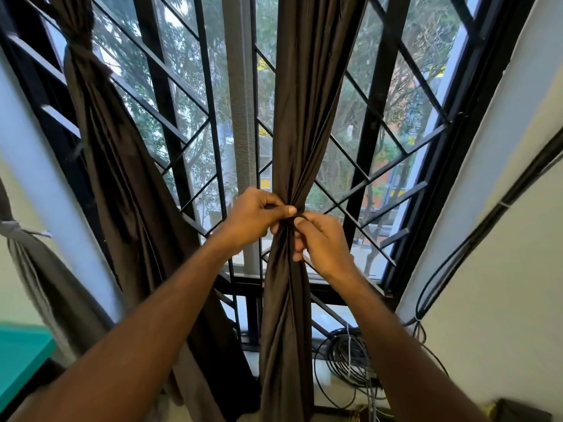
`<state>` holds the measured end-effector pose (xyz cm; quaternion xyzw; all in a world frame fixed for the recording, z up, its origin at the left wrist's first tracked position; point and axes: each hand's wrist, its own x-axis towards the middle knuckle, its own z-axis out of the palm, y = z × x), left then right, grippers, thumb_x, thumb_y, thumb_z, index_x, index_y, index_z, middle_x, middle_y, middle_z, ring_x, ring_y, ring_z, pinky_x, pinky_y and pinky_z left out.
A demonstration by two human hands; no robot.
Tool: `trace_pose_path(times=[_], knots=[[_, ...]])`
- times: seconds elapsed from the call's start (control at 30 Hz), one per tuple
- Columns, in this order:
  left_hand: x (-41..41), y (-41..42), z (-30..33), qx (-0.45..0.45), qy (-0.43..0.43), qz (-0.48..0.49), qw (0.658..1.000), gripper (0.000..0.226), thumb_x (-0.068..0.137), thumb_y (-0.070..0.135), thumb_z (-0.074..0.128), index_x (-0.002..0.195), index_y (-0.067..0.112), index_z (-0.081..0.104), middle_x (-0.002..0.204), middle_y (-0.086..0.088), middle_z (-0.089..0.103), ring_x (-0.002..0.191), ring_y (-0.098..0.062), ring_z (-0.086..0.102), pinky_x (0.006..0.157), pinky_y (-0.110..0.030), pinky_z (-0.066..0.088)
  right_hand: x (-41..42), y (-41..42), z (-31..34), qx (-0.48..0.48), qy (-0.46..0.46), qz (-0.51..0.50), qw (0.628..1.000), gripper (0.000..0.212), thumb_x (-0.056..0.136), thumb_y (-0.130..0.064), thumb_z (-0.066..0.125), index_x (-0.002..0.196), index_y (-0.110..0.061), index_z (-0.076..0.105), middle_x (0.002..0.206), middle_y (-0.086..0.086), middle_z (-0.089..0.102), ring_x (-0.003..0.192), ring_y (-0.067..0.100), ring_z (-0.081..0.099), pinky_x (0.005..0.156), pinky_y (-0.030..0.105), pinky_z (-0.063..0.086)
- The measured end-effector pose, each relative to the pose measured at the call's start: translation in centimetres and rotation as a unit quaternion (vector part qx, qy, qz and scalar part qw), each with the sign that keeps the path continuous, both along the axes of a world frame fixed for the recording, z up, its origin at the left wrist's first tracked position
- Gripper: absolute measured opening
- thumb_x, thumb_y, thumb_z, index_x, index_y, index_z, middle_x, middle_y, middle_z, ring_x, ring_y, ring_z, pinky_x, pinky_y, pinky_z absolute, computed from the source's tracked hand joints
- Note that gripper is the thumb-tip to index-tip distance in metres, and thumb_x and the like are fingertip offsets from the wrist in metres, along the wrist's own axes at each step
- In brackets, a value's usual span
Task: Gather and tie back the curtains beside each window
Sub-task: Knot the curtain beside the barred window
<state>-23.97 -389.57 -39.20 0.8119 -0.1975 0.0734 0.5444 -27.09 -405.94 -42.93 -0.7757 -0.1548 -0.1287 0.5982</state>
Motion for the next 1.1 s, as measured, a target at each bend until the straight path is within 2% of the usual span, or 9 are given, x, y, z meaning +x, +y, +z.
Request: trace_pose_path(times=[0.07,0.17,0.3,0.4,0.47,0.57,0.8,0.97,1.1], knots=[[0.2,-0.3,-0.5,-0.042,0.014,0.012,0.999,0.031,0.095,0.018,0.07,0.065,0.009,0.067,0.047,-0.004,0.054,0.041,-0.012,0.045,0.045,-0.021,0.036,0.2,0.0,-0.9,0.038,0.023,0.03,0.999,0.036,0.103,-0.029,0.056,0.095,0.004,0.068,0.074,0.012,0.069,0.063,0.026,0.067,0.067,0.043,0.06],[0.2,-0.6,-0.8,-0.072,0.036,-0.004,0.997,0.033,0.096,0.017,0.069,0.063,0.01,0.066,0.048,-0.002,0.05,0.044,-0.013,0.044,0.047,-0.025,0.033,0.4,0.1,-1.1,-0.016,0.033,0.008,0.999,0.041,0.096,-0.044,0.066,0.094,-0.003,0.072,0.073,0.006,0.073,0.061,0.023,0.072,0.072,0.046,0.062],[0.1,-0.7,-1.1,-0.144,0.096,-0.064,0.983,0.027,0.098,0.015,0.064,0.072,0.005,0.064,0.051,-0.005,0.047,0.046,-0.013,0.045,0.046,-0.024,0.031,0.6,0.2,-0.5,0.013,-0.004,0.024,1.0,0.039,0.105,-0.034,0.055,0.085,-0.004,0.072,0.067,0.009,0.07,0.054,0.029,0.068,0.066,0.047,0.059],[-0.9,-0.7,-2.1,-0.238,0.116,-0.138,0.954,0.011,0.095,0.004,0.06,0.094,0.001,0.07,0.063,-0.009,0.06,0.055,-0.019,0.059,0.05,-0.024,0.045,0.5,0.2,-1.0,0.055,-0.006,0.008,0.998,0.041,0.108,-0.03,0.048,0.077,-0.013,0.067,0.063,0.007,0.065,0.051,0.027,0.063,0.059,0.044,0.055],[-1.5,-1.3,-3.1,-0.294,0.102,-0.165,0.936,0.02,0.089,-0.001,0.061,0.101,0.006,0.076,0.071,-0.013,0.064,0.06,-0.025,0.063,0.054,-0.031,0.052,0.7,0.0,-1.2,0.065,-0.002,0.003,0.998,0.043,0.109,-0.031,0.047,0.074,-0.013,0.064,0.061,0.005,0.063,0.05,0.027,0.061,0.058,0.045,0.053],[-1.1,-2.1,-4.2,-0.366,0.07,-0.056,0.926,0.02,0.091,-0.002,0.062,0.101,0.007,0.077,0.072,-0.009,0.067,0.063,-0.017,0.063,0.052,-0.024,0.047,1.0,-0.3,-1.0,0.041,-0.012,0.003,0.999,0.047,0.109,-0.033,0.045,0.07,-0.014,0.06,0.063,0.009,0.064,0.05,0.029,0.061,0.06,0.05,0.053],[-0.7,-3.0,-2.2,-0.149,-0.152,0.115,0.97,0.004,0.088,0.009,0.076,0.086,0.012,0.078,0.076,0.008,0.075,0.073,-0.007,0.072,0.07,-0.024,0.056,1.2,-0.7,-0.5,0.027,-0.017,-0.015,0.999,0.05,0.11,-0.036,0.043,0.066,-0.017,0.057,0.062,0.011,0.064,0.049,0.027,0.06,0.058,0.041,0.052],[0.7,-3.7,-0.7,-0.161,-0.141,0.201,0.956,0.028,0.088,0.02,0.076,0.063,0.027,0.066,0.055,0.012,0.063,0.053,-0.002,0.059,0.056,-0.024,0.047,1.0,-0.8,0.8,0.003,-0.035,-0.015,0.999,0.052,0.11,-0.031,0.045,0.067,-0.004,0.057,0.058,0.01,0.061,0.045,0.023,0.058,0.055,0.033,0.051],[2.0,-3.2,1.7,-0.151,-0.16,0.228,0.948,0.026,0.087,0.018,0.077,0.063,0.017,0.067,0.055,0.005,0.062,0.05,-0.003,0.055,0.054,-0.024,0.047,1.0,-2.0,0.9,0.0,-0.048,-0.008,0.999,0.052,0.11,-0.028,0.046,0.067,0.001,0.051,0.058,0.02,0.052,0.047,0.026,0.054,0.051,0.029,0.049]])
